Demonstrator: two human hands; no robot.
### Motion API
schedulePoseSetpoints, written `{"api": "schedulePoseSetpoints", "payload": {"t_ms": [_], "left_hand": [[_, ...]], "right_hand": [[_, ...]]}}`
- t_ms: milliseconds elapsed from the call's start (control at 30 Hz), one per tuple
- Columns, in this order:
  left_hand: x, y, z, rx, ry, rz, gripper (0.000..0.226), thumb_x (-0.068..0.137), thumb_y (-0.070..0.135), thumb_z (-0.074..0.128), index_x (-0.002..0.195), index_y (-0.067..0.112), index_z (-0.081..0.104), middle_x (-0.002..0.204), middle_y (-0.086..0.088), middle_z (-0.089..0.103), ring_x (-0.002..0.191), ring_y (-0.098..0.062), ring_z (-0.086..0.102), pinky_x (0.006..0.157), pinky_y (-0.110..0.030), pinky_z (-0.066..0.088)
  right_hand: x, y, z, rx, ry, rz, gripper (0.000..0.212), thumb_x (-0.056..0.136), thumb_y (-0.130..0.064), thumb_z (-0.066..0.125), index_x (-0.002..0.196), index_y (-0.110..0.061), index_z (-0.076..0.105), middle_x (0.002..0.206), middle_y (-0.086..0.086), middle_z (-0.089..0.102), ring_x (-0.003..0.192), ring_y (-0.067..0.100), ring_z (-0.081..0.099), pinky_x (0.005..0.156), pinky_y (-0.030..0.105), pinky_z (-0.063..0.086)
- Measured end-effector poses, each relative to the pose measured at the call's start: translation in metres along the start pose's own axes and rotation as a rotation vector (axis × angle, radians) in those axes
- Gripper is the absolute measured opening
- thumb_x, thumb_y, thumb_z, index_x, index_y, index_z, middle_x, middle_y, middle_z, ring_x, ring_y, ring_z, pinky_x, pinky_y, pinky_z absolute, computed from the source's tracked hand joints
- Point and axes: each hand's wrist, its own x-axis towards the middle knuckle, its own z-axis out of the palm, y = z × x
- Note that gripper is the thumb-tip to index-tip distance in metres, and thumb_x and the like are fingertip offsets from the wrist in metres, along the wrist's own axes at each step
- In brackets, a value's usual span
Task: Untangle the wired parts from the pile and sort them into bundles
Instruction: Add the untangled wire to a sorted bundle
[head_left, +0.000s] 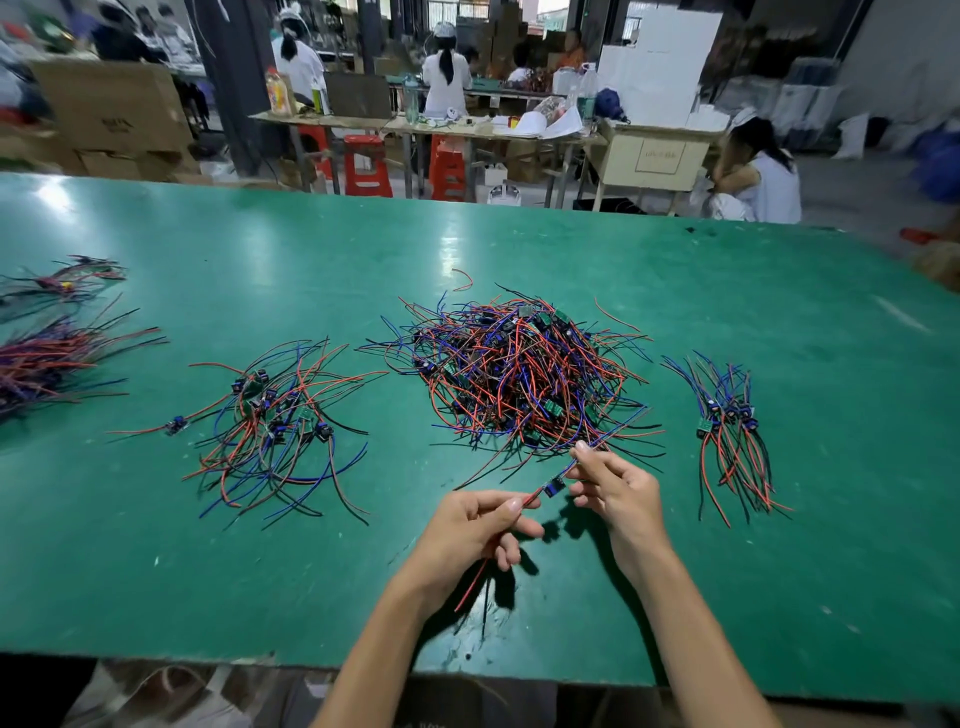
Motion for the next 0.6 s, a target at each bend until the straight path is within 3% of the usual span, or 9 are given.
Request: {"api": "schedulePoseSetpoints", "payload": {"t_ms": [133,267,333,433,533,600], "left_hand": [[-0.002,-0.002,-0.001,-0.06,0.062,0.05,0.023,0.095,0.015,0.065,0.111,0.001,0.072,0.093,-0.018,0.075,0.049,-0.008,0.049,0.045,-0.015,0.04],[-0.001,-0.001,0.0,-0.083,0.178,0.154,0.022,0.081,0.019,0.077,0.099,0.008,0.08,0.092,-0.017,0.076,0.049,-0.007,0.037,0.045,-0.014,0.029],[-0.003,-0.002,0.002,-0.063,0.23,0.229,0.022,0.075,0.021,0.081,0.095,0.011,0.082,0.089,-0.016,0.077,0.05,-0.005,0.039,0.048,-0.013,0.031],[-0.006,-0.008,0.004,0.194,0.364,0.347,0.013,0.078,0.02,0.085,0.09,0.023,0.083,0.079,-0.002,0.078,0.056,-0.005,0.05,0.055,-0.015,0.041],[-0.007,-0.015,0.007,0.427,0.482,0.472,0.014,0.079,0.018,0.085,0.088,0.03,0.083,0.079,0.015,0.077,0.051,-0.005,0.051,0.053,-0.015,0.039],[-0.006,-0.016,0.008,0.48,0.533,0.506,0.017,0.079,0.017,0.085,0.088,0.031,0.083,0.081,0.021,0.076,0.062,-0.009,0.062,0.058,-0.02,0.045]], "right_hand": [[-0.001,0.003,-0.005,0.061,-0.033,-0.033,0.024,0.081,-0.03,0.079,0.085,-0.007,0.077,0.078,0.009,0.07,0.057,0.01,0.059,0.053,0.017,0.05],[-0.002,0.007,-0.01,0.131,-0.093,-0.051,0.021,0.085,-0.029,0.073,0.094,-0.01,0.079,0.094,0.012,0.075,0.047,0.006,0.043,0.042,0.012,0.035],[-0.004,0.008,-0.012,0.133,-0.115,-0.059,0.02,0.087,-0.029,0.071,0.096,-0.013,0.079,0.103,0.015,0.075,0.045,0.005,0.039,0.041,0.012,0.033],[-0.004,0.01,-0.013,0.148,-0.128,-0.071,0.019,0.088,-0.028,0.07,0.095,-0.013,0.079,0.11,0.017,0.074,0.045,0.005,0.038,0.042,0.012,0.033],[-0.003,0.012,-0.013,0.148,-0.136,-0.089,0.019,0.088,-0.027,0.069,0.097,-0.012,0.078,0.114,0.018,0.073,0.047,0.005,0.039,0.044,0.012,0.034],[-0.004,0.014,-0.013,0.127,-0.142,-0.104,0.021,0.088,-0.027,0.069,0.1,-0.012,0.077,0.113,0.017,0.074,0.048,0.004,0.039,0.045,0.012,0.035]]}}
